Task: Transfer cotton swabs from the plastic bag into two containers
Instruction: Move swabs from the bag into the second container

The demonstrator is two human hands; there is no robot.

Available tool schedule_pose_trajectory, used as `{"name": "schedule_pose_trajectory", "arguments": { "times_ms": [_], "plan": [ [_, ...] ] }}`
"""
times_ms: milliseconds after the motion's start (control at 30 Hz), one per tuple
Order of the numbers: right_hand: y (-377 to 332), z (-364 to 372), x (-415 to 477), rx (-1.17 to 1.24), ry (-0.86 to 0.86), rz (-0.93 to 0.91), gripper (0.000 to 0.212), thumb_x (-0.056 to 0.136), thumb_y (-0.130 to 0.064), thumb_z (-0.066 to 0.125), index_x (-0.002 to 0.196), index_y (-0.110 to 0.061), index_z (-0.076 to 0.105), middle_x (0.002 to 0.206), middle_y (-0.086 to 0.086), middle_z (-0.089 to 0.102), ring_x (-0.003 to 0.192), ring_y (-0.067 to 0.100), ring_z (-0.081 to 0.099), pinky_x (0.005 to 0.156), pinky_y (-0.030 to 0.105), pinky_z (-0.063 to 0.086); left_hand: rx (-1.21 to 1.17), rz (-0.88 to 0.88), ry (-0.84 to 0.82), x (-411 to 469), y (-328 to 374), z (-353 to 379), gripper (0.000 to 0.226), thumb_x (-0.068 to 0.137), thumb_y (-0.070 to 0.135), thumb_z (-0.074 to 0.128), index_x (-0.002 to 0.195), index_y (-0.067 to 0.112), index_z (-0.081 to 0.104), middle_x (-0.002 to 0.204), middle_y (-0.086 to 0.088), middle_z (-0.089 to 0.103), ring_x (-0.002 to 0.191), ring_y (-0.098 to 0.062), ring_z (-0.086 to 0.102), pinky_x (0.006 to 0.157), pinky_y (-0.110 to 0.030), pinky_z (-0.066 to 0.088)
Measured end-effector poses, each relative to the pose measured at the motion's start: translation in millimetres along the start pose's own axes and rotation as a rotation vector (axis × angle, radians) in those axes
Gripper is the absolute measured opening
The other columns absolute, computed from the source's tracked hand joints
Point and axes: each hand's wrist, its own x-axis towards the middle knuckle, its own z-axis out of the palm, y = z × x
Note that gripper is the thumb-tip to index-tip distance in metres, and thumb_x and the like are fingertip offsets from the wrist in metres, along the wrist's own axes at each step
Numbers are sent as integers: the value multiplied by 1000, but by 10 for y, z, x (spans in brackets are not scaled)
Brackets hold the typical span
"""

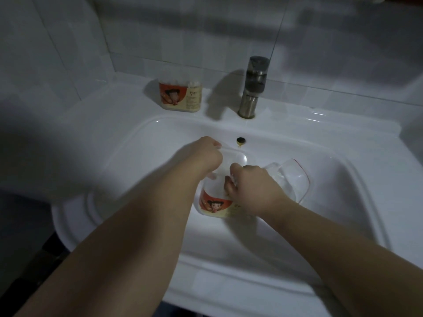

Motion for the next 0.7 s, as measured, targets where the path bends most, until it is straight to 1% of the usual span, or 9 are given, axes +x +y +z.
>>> {"name": "schedule_pose_trajectory", "arguments": {
  "times_ms": [67,167,233,300,400,467,533,600,700],
  "plan": [
    [-2,18,-16,-7,-13,-6,26,100,-39,44,83,-19,39,65,-2,39,58,26,48,54,32,34,-5,-5,-7,2,-2,3,57,94,-9,56,141,23,54,151,-7,44,115,-40,57,75,-50,65],
    [-14,20,-79,-17,-14,19,31,102,-49,34,87,-22,39,76,-1,44,64,27,53,57,36,41,1,14,-13,11,-25,-7,55,95,-7,54,140,25,54,151,-4,44,104,-34,60,75,-48,65],
    [-13,-6,-126,-12,-32,28,39,101,-55,34,98,-19,48,93,4,50,82,27,56,70,42,50,10,30,-17,18,-39,-12,54,95,-4,54,139,26,55,149,-3,45,98,-31,60,74,-47,65],
    [-12,-69,-161,-4,-60,-2,58,96,-63,32,122,-15,52,113,8,53,101,29,52,87,44,49,-5,30,-23,23,-41,-18,54,95,-4,54,140,26,55,149,-5,45,99,-33,60,73,-47,65],
    [-32,-156,-219,-39,-171,-112,96,85,-79,23,152,-10,30,150,14,39,136,35,38,109,47,39,-56,-7,-35,-7,-14,-31,54,97,-6,51,142,24,54,149,-10,44,98,-33,63,73,-48,65],
    [-39,-157,-251,-65,-361,-155,114,81,-88,21,161,-10,1,169,14,4,156,31,4,123,51,18,-87,-29,-34,-36,5,-26,54,99,-6,50,144,21,53,153,-9,41,111,-37,60,72,-49,65],
    [-25,-139,-255,-74,-519,-162,119,81,-91,28,158,-12,-18,168,8,-20,155,25,-17,125,51,-1,-79,-37,-25,-56,23,-22,53,100,-6,50,147,19,51,156,-7,39,123,-39,54,74,-51,65],
    [-20,-145,-240,-53,-566,-142,120,83,-89,35,157,-14,-22,166,6,-24,154,23,-21,124,52,-6,-53,-36,-30,-57,25,-20,54,100,-5,49,149,19,50,156,-7,39,123,-38,55,78,-51,64],
    [-25,-243,-211,32,-547,-122,115,87,-80,45,159,-14,-15,169,5,-18,155,23,-13,125,49,-2,39,-11,-20,-43,11,-28,54,99,0,49,148,22,50,149,-10,45,114,-35,58,86,-50,62]
  ]
}}
